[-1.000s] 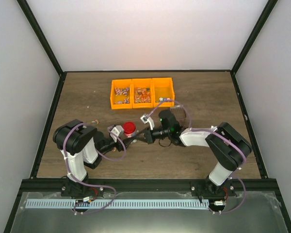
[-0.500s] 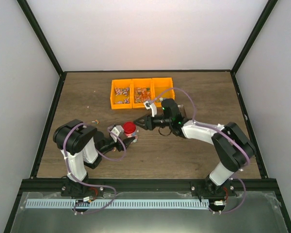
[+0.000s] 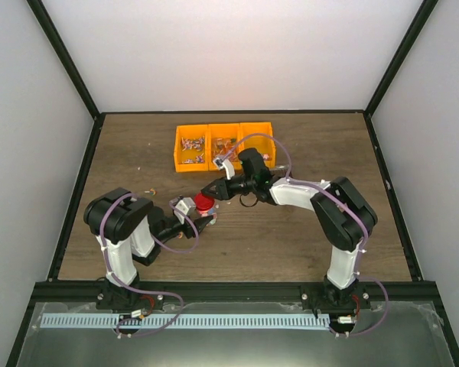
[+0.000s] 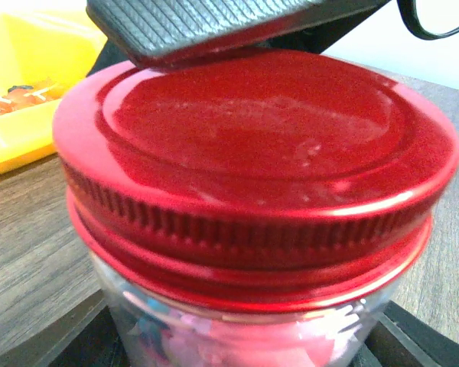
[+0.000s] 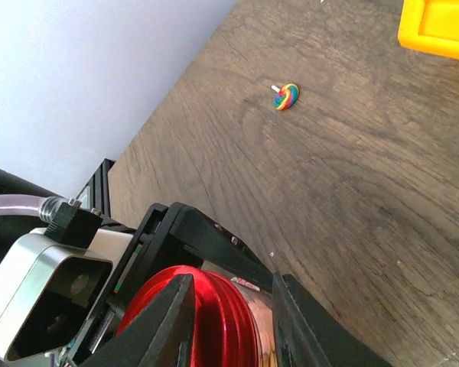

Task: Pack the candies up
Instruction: Screw the bottle lid onto the packing bottle.

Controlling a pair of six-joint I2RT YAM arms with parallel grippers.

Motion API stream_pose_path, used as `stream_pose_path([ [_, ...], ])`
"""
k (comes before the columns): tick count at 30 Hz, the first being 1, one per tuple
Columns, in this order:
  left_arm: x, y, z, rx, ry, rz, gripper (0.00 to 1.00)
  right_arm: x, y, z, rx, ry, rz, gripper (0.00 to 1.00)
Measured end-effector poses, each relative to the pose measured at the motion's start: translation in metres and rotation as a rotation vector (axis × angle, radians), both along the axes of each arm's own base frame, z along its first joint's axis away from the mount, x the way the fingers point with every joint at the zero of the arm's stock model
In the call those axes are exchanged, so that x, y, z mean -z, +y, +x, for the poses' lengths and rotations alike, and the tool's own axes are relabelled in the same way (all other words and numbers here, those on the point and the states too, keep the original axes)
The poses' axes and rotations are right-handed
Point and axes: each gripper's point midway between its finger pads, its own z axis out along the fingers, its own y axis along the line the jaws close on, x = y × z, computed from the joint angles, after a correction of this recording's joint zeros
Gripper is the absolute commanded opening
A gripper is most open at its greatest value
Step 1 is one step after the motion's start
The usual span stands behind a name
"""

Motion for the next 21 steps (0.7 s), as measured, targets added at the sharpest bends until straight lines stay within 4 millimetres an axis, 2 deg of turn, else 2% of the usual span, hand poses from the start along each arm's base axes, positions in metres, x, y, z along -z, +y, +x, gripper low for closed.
stream_pose_path([
  [5,-0.0001,0.0001,-0.0001,0.001,0.000,-0.001,0.56,0.0008,0.0022,-0.0047,-0.020,0.001,-0.001,0.13],
  [16,-0.0010,0.0008,-0.0007,0.001,-0.002,-0.001,0.54,-0.0038,0.0041,-0.0045,-0.015,-0.032,0.038,0.01],
  [21,-0.0007,0.0005,-0.0035,0.013,-0.011,0.007,0.53,-0.0043,0.0001,-0.0091,-0.004,-0.044,0.072,0.01],
])
